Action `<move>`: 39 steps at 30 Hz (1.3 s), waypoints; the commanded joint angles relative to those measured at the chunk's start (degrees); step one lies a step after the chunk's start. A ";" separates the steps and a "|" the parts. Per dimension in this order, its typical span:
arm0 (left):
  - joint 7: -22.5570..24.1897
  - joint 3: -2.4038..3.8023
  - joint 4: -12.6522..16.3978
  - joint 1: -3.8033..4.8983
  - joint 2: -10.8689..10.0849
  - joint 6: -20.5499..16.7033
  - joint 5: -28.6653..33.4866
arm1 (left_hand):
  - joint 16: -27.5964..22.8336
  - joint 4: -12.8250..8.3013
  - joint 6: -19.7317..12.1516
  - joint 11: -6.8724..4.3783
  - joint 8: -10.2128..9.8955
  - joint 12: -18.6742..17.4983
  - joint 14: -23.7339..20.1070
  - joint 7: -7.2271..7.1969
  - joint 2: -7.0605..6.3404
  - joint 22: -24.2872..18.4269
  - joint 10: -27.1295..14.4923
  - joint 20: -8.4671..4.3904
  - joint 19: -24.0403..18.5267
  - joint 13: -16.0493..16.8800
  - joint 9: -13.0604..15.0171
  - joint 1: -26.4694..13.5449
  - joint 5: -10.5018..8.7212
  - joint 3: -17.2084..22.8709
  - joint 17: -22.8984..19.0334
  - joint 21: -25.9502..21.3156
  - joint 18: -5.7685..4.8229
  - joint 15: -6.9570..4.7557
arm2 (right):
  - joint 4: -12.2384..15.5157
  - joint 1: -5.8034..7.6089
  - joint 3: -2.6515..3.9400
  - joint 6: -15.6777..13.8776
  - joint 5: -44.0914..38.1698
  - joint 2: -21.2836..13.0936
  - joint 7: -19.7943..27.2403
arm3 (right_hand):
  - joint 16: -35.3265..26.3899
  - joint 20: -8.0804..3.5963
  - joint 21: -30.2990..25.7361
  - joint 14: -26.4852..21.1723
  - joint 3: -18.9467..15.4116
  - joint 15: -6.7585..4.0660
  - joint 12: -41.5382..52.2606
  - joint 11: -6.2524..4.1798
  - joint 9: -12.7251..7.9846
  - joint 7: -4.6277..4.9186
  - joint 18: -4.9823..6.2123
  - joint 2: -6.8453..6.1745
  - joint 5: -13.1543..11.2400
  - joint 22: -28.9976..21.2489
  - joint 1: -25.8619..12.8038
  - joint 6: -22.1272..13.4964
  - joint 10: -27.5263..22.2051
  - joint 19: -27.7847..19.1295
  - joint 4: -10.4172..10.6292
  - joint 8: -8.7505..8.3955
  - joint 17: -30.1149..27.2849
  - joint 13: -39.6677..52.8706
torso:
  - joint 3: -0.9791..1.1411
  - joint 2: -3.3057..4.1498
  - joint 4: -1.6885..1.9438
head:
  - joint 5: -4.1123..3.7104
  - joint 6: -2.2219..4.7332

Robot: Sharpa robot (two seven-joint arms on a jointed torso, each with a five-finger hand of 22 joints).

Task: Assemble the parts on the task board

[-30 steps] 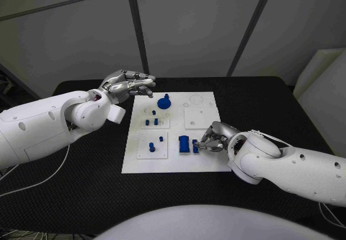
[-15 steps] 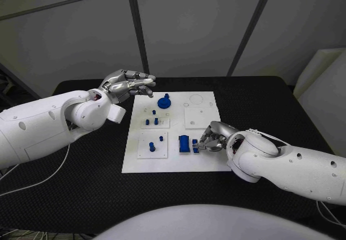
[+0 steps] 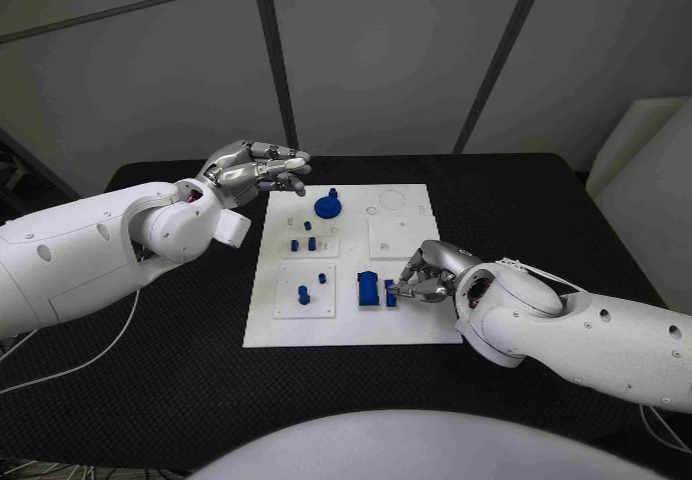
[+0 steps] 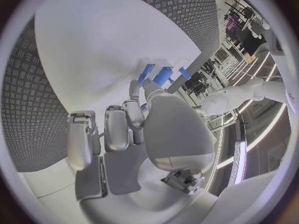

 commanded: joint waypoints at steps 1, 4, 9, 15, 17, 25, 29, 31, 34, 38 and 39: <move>0.24 0.03 -0.14 0.02 0.10 0.61 0.04 | -0.35 -0.36 -0.46 0.12 -0.16 -0.25 0.14 -0.01 0.48 -0.06 -0.34 -0.03 0.41 -0.07 0.09 -0.11 -0.24 -0.09 0.09 -0.25 -1.01 0.15 | 0.00 0.09 0.02 -3.00 5.23 -0.53 12.25 | -1.86 0.05 -1.90 1.35 -0.72 0.09 -4.60 0.70 -0.39 0.81 0.08 -0.05 -1.06 14.15 -0.97 -2.06 -2.69 4.97 0.38 -0.43 -2.24 -3.33 | -0.12 -0.20 -0.02 | -0.15 0.28; 0.50 0.01 -0.15 -0.04 0.17 -0.16 0.04 | -0.52 -0.40 -0.50 0.14 -0.16 -0.26 0.09 -0.01 0.57 -0.12 -0.38 -0.02 0.35 -0.07 0.09 -0.13 -0.25 -0.11 0.12 -0.36 -1.02 0.18 | -1.19 0.39 0.03 -3.21 10.45 -0.77 20.96 | -5.30 0.93 -7.36 0.04 -1.03 1.13 -10.87 2.06 -1.65 2.46 1.25 -0.24 -1.54 11.79 0.01 -6.99 -6.78 2.79 0.87 -0.33 -6.39 -7.88 | -0.21 -0.48 -0.08 | -0.36 0.75; 1.50 -0.04 -0.36 -0.36 0.52 -2.35 0.04 | -0.82 -0.30 -0.57 0.18 -0.17 -0.27 -0.15 -0.02 0.51 -0.28 -0.45 0.06 0.12 -0.07 0.08 -0.42 -0.29 -0.29 0.12 -0.62 -1.08 0.31 | -5.68 1.87 0.03 -2.51 26.98 -0.50 33.37 | -23.94 2.39 -30.94 -6.80 -0.43 2.71 -27.63 3.85 -3.42 4.12 5.77 0.11 -1.44 0.87 3.83 -11.21 -17.20 -6.85 0.68 -0.42 -27.08 -20.84 | -0.35 -1.28 -0.06 | -0.48 2.03; 3.04 -0.06 -1.28 -1.03 1.25 -4.77 0.82 | -7.01 0.18 -1.10 1.02 -0.26 -0.92 -7.56 -0.12 0.91 -3.92 -1.77 1.52 -7.29 -0.38 -0.02 -0.95 -0.48 0.15 -2.01 -2.15 -2.19 2.75 | -13.47 4.38 0.03 0.62 46.52 1.33 43.12 | -43.55 5.25 -64.22 -14.94 2.31 5.86 -38.54 6.80 -6.14 6.61 9.64 0.66 -1.24 -17.80 9.39 -14.11 -23.69 -21.07 -0.98 -0.51 -38.98 -30.70 | -0.66 -2.73 -0.46 | -0.41 4.04; 3.83 -0.08 -2.18 -1.33 1.90 -6.14 1.54 | -9.96 0.35 -1.83 1.48 -0.39 -1.27 -10.85 0.01 0.89 -6.35 -2.58 2.35 -11.38 -0.47 -0.30 -1.08 -0.41 0.43 -3.32 -2.16 -2.71 4.00 | -16.97 5.29 0.04 1.95 53.20 2.47 46.12 | -49.07 6.45 -68.62 -16.95 3.43 7.41 -43.09 8.08 -8.02 7.63 9.62 0.35 -0.75 -21.46 10.49 -14.75 -24.67 -22.84 -1.33 -0.55 -41.35 -35.69 | -0.80 -3.52 -0.73 | -0.24 4.74; 7.91 -0.64 -8.42 -2.99 5.83 -12.93 6.16 | -14.71 1.35 -3.46 1.62 -0.22 -1.25 -17.40 -0.18 0.44 -18.06 -5.17 5.58 -21.82 -0.49 -1.94 -1.71 -0.47 0.92 -8.87 -2.13 -1.75 5.86 | -31.19 7.30 0.62 7.02 65.86 9.87 54.02 | -67.72 11.25 -85.09 -28.20 5.61 12.96 -56.39 11.44 -15.93 8.51 8.73 0.08 0.16 -36.06 10.34 -15.79 -23.47 -31.97 -3.24 -0.42 -52.44 -52.46 | -1.11 -5.94 -1.78 | 0.59 7.17; 10.01 -0.68 -13.10 -4.25 9.09 -14.98 8.18 | -14.64 2.02 -3.73 1.29 -0.19 -1.12 -18.08 -0.48 0.50 -21.67 -5.80 6.60 -22.83 -0.49 -2.62 -2.10 -0.46 0.64 -10.74 -2.02 -0.63 5.46 | -37.52 7.59 1.01 9.40 67.51 13.49 56.02 | -73.32 13.31 -86.30 -27.99 4.67 13.11 -61.64 11.23 -21.92 8.41 9.97 1.16 -0.07 -45.67 8.36 -15.95 -22.17 -34.71 -6.39 -0.40 -58.80 -60.80 | -0.97 -7.03 -1.22 | 0.90 7.85; 10.62 -0.68 -14.62 -4.83 10.12 -15.41 8.86 | -14.63 2.18 -3.76 1.29 -0.17 -1.07 -18.13 -0.48 0.58 -22.51 -5.92 6.71 -22.80 -0.48 -2.79 -2.16 -0.46 0.55 -11.19 -1.98 -0.55 5.43 | -39.69 7.65 1.09 10.25 67.86 14.75 56.59 | -73.75 13.52 -86.31 -28.57 4.11 13.34 -62.58 11.22 -23.28 8.48 10.02 1.36 -0.36 -47.74 7.77 -16.22 -22.49 -35.35 -7.16 -0.42 -60.25 -62.36 | -0.81 -7.18 -1.17 | 1.26 8.61; 11.17 -0.66 -16.56 -5.52 11.53 -15.70 9.46 | -14.61 2.44 -3.90 1.30 -0.18 -1.01 -18.27 -0.41 0.61 -24.09 -6.22 6.86 -22.99 -0.47 -3.13 -2.25 -0.43 0.29 -12.01 -1.97 -0.50 5.56 | -42.39 7.70 1.16 11.13 68.05 16.38 57.26 | -73.74 13.77 -86.24 -29.09 2.92 13.58 -62.85 11.19 -25.45 8.59 10.12 2.01 -0.69 -50.99 6.84 -16.22 -22.77 -35.62 -8.46 -0.35 -62.49 -64.68 | -0.63 -7.29 -1.06 | 1.26 8.89; 8.38 -0.72 -17.09 -5.89 11.99 -13.77 7.25 | -18.14 0.63 -21.54 -0.97 -4.09 -5.22 -34.24 -3.18 6.09 -34.19 -25.27 2.43 -35.53 -4.02 -8.05 -25.71 -3.30 -6.11 -14.89 -5.47 -3.99 3.36 | -43.31 7.61 1.10 8.30 65.42 17.07 54.22 | -77.28 9.45 -89.69 -45.54 -0.47 11.24 -66.46 8.68 -29.91 5.62 6.44 5.02 -3.15 -59.34 -17.06 -32.39 -39.79 -50.08 -12.09 -3.97 -69.28 -70.99 | -0.74 -7.00 -1.15 | 1.23 8.91; 8.41 -0.72 -16.92 -5.90 11.94 -13.95 7.23 | -18.14 0.63 -22.69 -1.10 -4.09 -5.22 -35.25 -3.37 6.09 -34.83 -26.45 2.18 -36.39 -4.02 -8.05 -27.36 -3.30 -6.48 -15.08 -5.47 -3.99 3.23 | -43.13 7.62 1.08 8.12 65.53 17.00 54.28 | -77.28 9.28 -89.69 -46.62 -0.67 11.16 -66.46 8.53 -30.16 5.49 6.44 5.02 -3.39 -59.81 -18.62 -33.41 -40.96 -51.00 -12.09 -3.97 -69.28 -70.99 | -0.72 -6.96 -1.11 | 1.22 9.00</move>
